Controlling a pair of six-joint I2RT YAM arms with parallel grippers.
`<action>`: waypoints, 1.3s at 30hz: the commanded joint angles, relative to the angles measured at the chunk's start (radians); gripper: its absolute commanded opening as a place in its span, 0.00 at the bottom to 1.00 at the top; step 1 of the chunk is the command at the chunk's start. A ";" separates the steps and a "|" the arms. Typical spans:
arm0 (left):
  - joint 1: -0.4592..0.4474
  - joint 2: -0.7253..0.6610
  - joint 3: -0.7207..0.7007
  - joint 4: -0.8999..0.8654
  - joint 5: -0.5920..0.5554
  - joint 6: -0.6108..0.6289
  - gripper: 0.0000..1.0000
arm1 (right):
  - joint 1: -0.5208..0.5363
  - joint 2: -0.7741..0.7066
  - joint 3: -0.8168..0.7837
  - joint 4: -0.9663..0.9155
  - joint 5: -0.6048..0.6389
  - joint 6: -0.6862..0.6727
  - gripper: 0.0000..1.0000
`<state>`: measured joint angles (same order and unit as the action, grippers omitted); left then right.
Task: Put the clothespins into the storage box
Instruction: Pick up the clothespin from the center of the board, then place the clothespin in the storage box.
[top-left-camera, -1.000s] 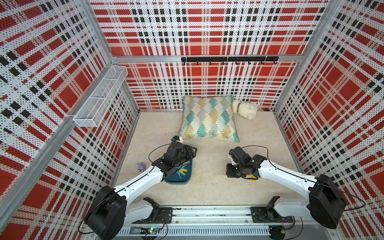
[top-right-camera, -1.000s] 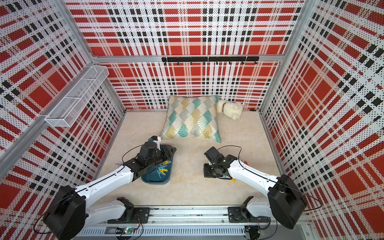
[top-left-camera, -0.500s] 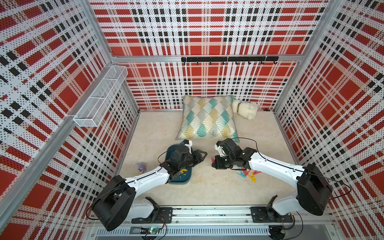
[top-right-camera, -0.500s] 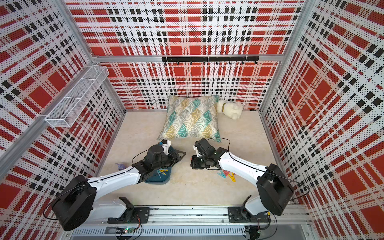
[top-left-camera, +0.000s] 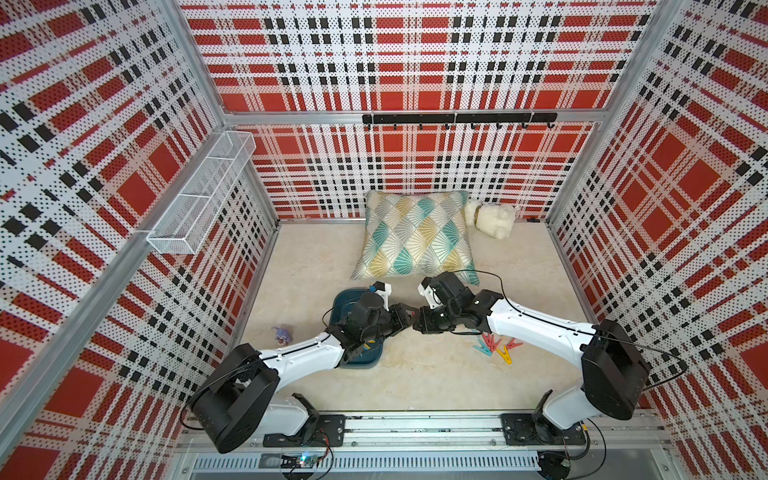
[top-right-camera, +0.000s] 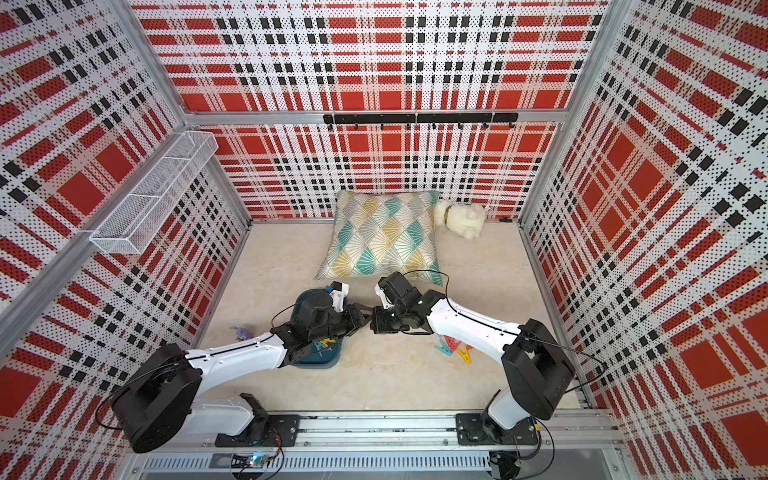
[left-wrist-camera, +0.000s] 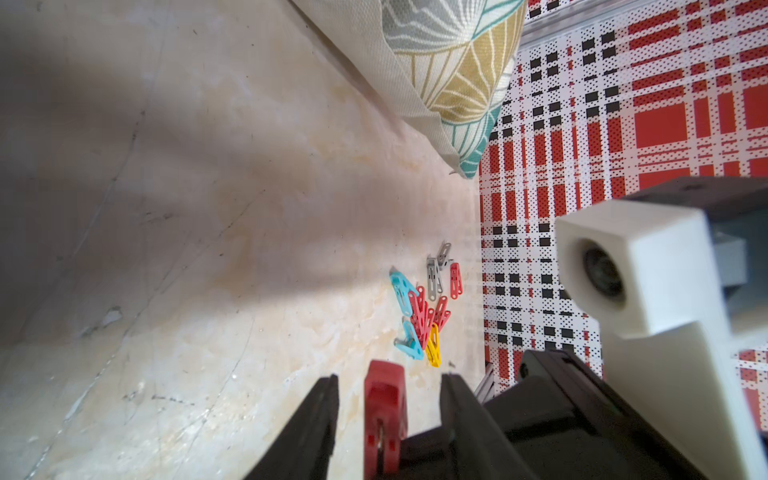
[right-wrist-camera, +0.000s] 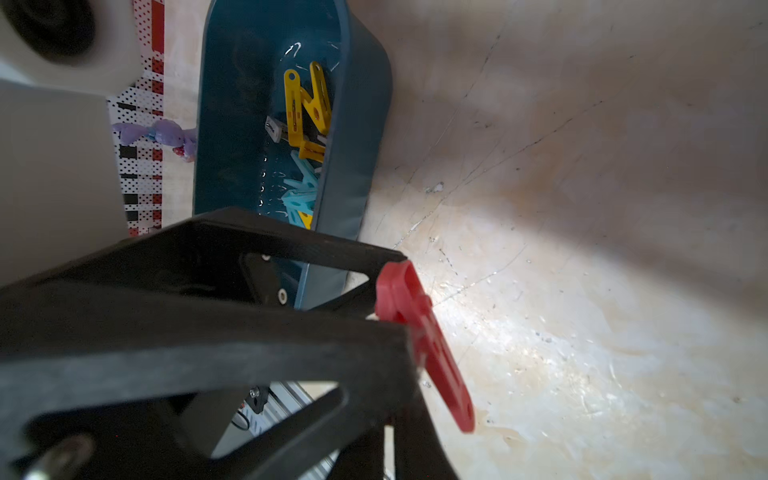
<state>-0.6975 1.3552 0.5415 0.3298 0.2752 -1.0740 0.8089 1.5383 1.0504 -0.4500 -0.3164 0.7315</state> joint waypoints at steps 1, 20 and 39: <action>-0.006 0.013 0.012 0.026 0.007 0.011 0.40 | 0.010 0.007 0.022 0.011 -0.009 -0.009 0.05; 0.033 -0.035 0.002 -0.023 -0.021 0.037 0.00 | 0.009 -0.099 0.002 -0.062 0.158 -0.041 0.49; 0.284 -0.280 0.011 -0.491 -0.196 0.301 0.01 | -0.184 -0.182 -0.138 -0.190 0.394 -0.051 0.47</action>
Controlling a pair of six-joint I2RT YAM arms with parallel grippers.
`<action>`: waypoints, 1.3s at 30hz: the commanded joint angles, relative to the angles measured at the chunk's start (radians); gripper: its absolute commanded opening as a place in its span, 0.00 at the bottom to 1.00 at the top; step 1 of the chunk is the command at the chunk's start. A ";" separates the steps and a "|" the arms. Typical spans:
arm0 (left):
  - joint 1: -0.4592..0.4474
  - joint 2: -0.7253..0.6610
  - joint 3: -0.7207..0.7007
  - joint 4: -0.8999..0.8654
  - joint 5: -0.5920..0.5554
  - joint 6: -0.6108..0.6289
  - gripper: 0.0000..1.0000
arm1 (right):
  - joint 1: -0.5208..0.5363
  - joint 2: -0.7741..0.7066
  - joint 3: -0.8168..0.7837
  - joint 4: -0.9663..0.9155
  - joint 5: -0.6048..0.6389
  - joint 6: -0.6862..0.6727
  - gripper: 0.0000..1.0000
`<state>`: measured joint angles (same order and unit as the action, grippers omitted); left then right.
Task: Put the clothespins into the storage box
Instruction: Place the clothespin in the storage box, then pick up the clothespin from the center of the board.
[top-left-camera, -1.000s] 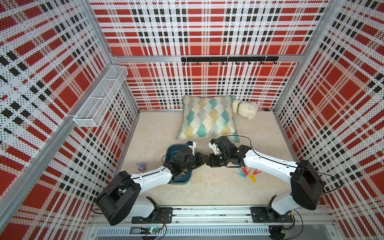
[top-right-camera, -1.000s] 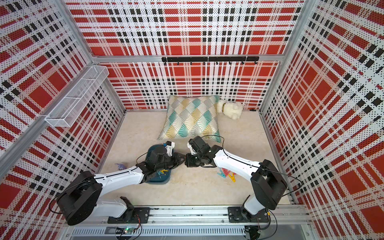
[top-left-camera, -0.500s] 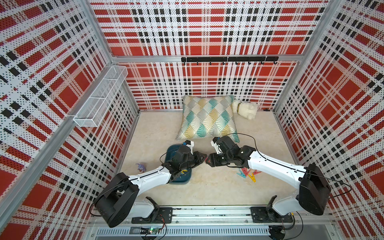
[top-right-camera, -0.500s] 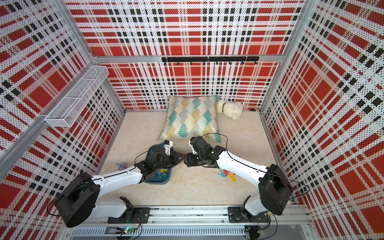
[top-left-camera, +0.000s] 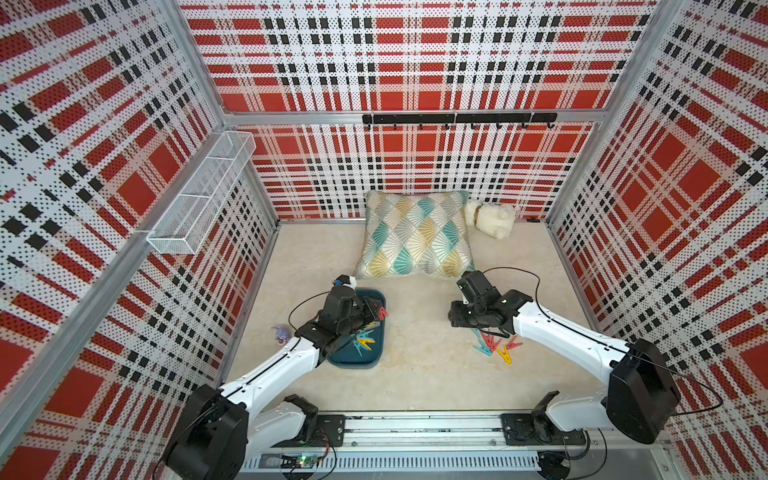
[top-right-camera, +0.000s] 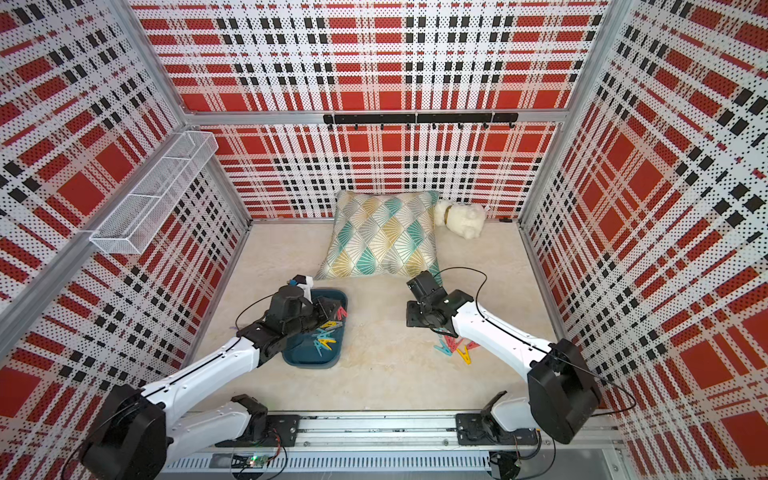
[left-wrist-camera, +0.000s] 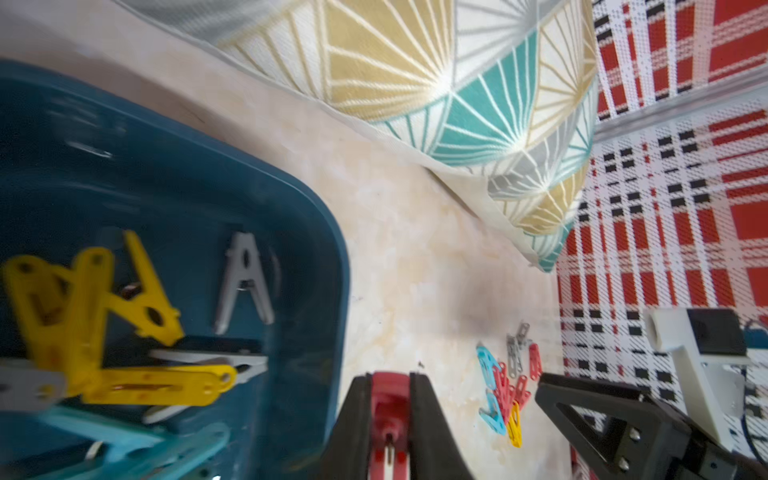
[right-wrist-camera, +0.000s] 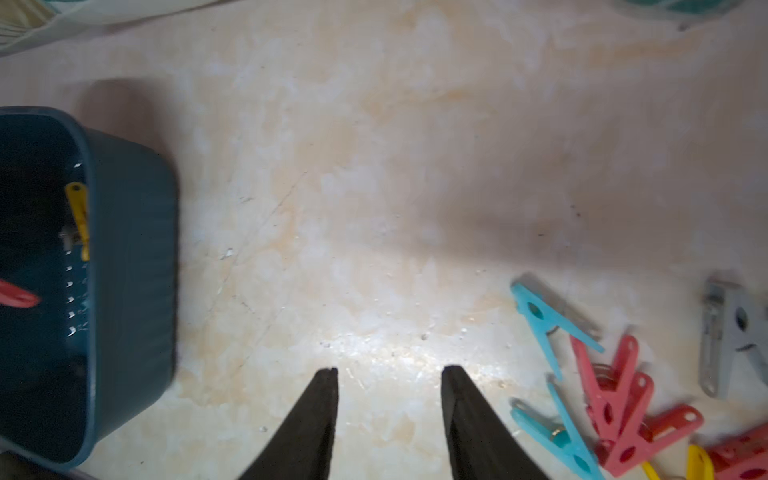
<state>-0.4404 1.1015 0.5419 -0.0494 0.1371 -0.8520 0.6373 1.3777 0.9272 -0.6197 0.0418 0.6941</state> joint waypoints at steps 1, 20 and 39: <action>0.038 -0.033 0.007 -0.122 -0.062 0.092 0.02 | -0.016 -0.017 -0.024 -0.025 0.042 -0.016 0.47; 0.075 -0.015 0.012 -0.166 -0.119 0.141 0.54 | -0.023 0.052 -0.151 -0.074 0.018 -0.108 0.41; 0.076 -0.016 -0.003 -0.107 -0.050 0.116 0.53 | -0.022 0.125 -0.151 -0.072 0.067 -0.095 0.34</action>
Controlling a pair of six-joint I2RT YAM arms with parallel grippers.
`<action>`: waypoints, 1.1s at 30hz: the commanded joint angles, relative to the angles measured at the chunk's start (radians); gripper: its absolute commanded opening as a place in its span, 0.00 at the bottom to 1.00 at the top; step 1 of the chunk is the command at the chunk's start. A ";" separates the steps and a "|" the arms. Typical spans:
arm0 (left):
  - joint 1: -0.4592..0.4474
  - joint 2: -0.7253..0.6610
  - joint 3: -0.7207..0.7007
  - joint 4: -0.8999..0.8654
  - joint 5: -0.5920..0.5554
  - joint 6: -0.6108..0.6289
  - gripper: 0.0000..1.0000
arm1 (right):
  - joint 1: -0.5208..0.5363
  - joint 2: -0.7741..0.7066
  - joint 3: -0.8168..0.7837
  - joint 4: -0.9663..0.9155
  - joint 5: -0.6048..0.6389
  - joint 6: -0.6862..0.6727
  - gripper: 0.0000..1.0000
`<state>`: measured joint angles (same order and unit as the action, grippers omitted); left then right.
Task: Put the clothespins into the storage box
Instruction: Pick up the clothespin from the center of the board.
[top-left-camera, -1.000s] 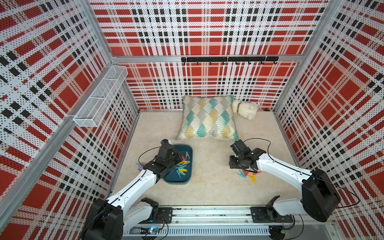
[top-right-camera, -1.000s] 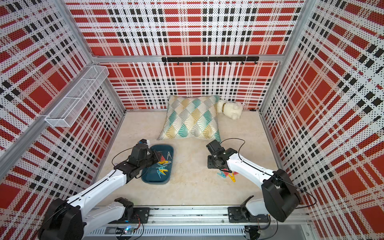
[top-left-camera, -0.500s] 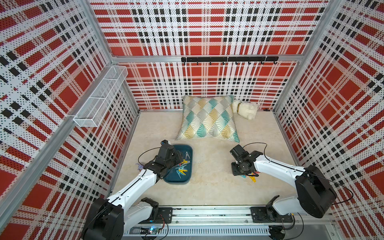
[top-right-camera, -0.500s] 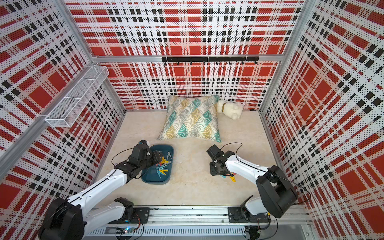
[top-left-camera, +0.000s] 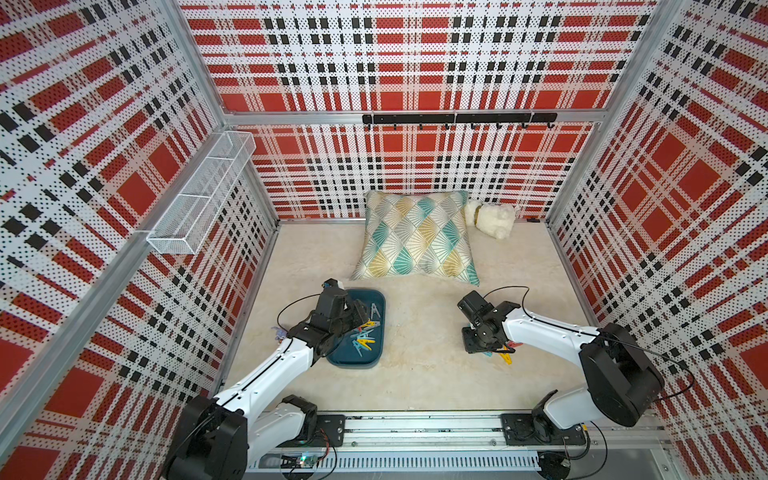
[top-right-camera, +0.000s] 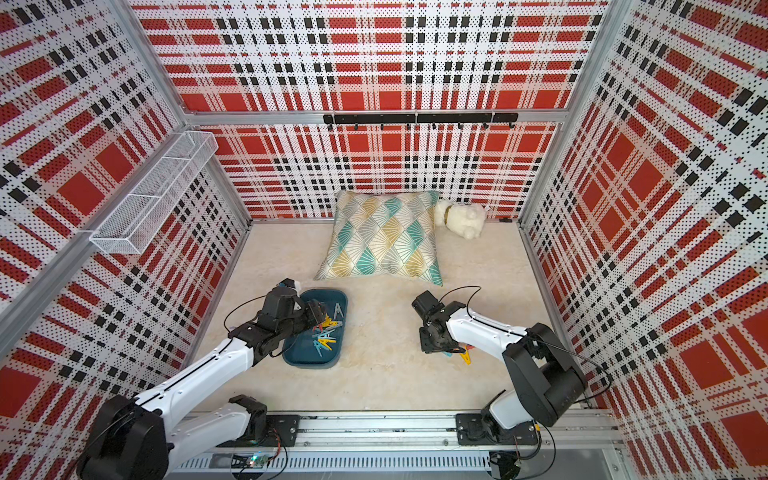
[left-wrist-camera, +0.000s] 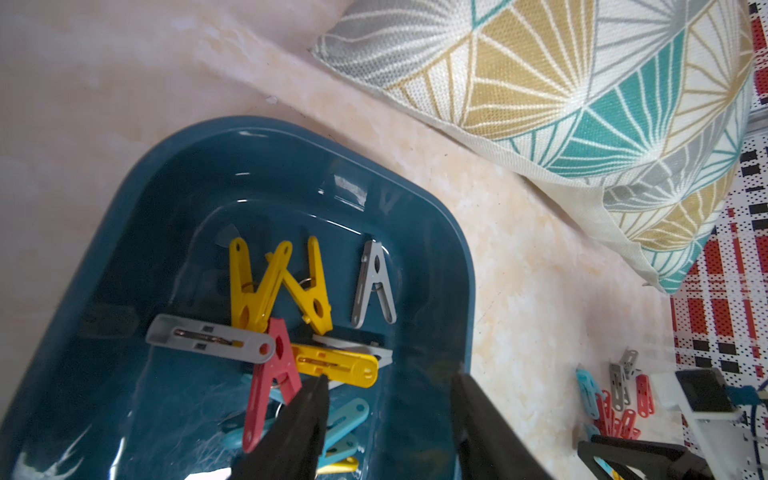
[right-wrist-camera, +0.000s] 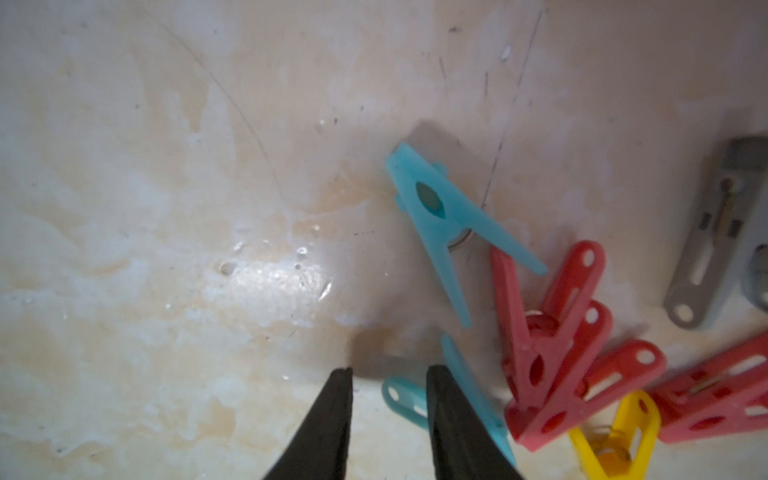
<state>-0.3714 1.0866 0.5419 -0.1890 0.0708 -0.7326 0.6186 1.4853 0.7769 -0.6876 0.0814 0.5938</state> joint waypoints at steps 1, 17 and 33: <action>0.006 -0.002 -0.003 0.035 0.017 -0.004 0.53 | -0.002 0.019 -0.001 -0.004 0.030 0.006 0.33; 0.005 -0.016 -0.010 0.052 0.038 -0.016 0.53 | -0.003 -0.022 -0.007 -0.012 0.015 0.039 0.03; -0.238 -0.029 -0.070 0.270 0.052 -0.154 0.59 | 0.000 -0.014 0.229 0.008 -0.187 0.060 0.00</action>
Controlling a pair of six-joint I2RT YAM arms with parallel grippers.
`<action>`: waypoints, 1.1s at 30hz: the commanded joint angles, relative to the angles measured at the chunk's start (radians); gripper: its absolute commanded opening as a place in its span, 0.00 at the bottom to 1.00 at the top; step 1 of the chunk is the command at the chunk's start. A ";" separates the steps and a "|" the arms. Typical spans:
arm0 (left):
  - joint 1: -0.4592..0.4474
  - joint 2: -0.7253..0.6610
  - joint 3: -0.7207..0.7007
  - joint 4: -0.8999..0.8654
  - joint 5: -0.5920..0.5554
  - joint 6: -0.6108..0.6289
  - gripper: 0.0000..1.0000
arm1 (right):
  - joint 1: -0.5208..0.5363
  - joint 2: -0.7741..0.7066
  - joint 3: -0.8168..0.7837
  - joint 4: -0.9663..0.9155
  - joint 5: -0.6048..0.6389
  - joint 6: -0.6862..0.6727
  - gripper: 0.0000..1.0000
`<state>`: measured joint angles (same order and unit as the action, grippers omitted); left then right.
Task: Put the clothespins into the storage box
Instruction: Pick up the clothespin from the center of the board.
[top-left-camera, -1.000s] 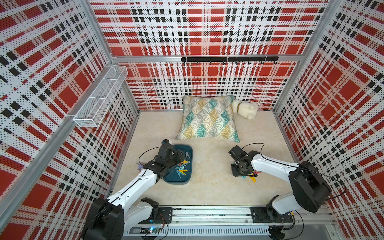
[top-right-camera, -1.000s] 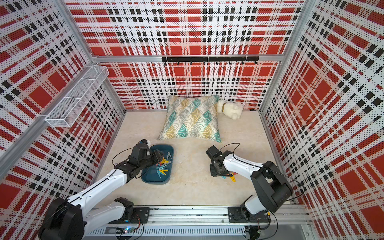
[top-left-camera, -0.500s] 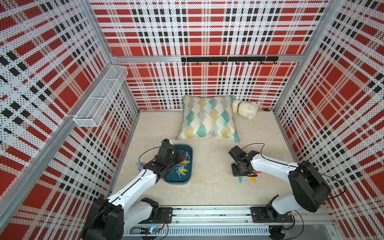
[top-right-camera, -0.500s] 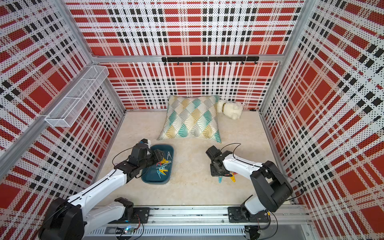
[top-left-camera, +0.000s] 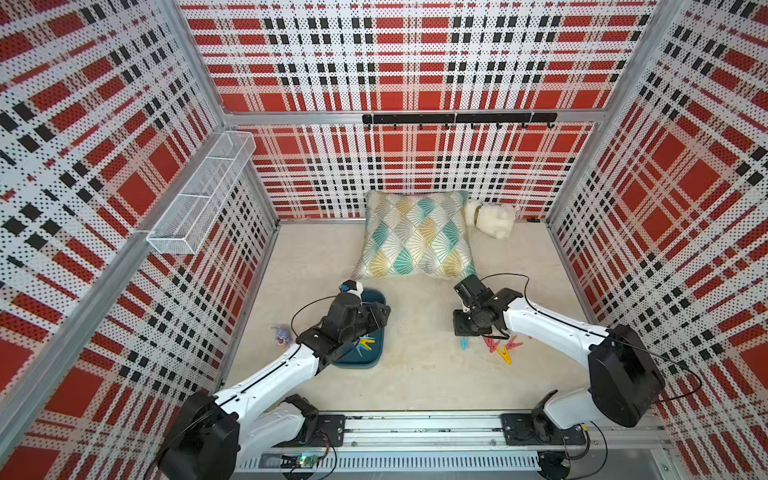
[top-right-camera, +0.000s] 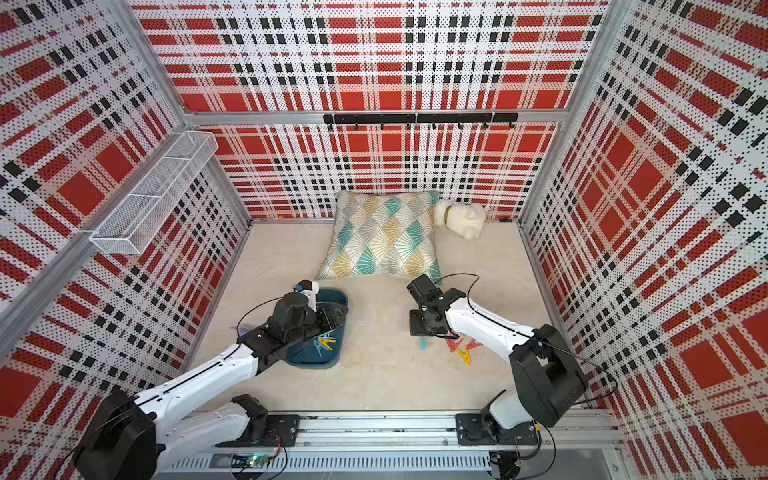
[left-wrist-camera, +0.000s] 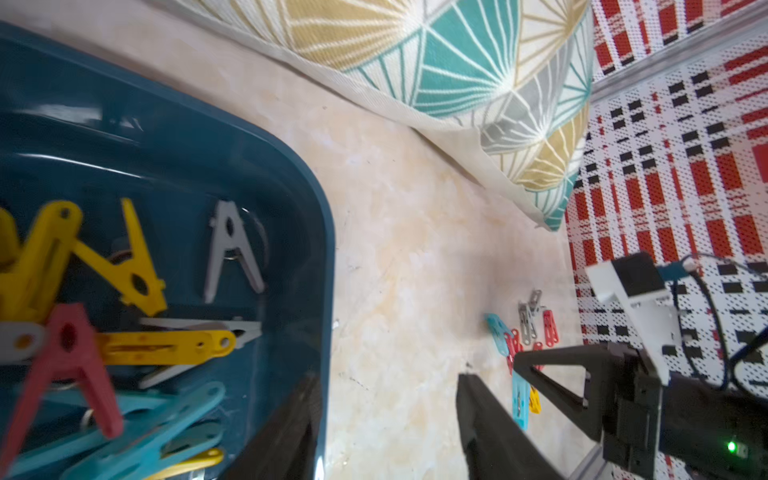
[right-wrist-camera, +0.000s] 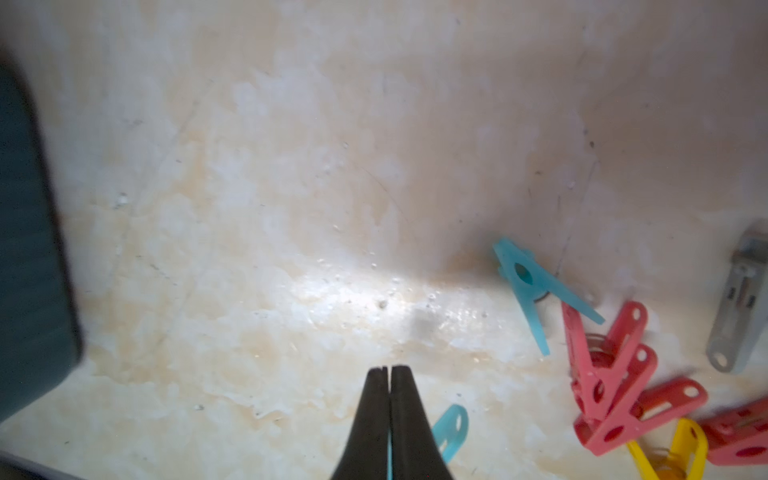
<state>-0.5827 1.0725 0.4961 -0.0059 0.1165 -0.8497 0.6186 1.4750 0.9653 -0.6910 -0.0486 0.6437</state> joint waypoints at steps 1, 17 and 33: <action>-0.039 -0.016 -0.029 0.098 0.004 -0.045 0.59 | 0.000 0.007 0.058 0.016 -0.073 0.012 0.00; -0.132 0.033 -0.035 0.258 0.095 -0.064 0.63 | 0.066 0.226 0.371 0.081 -0.230 0.049 0.00; -0.143 0.100 0.001 0.264 0.083 -0.057 0.58 | 0.143 0.277 0.446 0.105 -0.262 0.092 0.00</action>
<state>-0.7200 1.1610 0.4641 0.2199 0.1947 -0.9146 0.7483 1.7374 1.3930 -0.6052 -0.3008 0.7216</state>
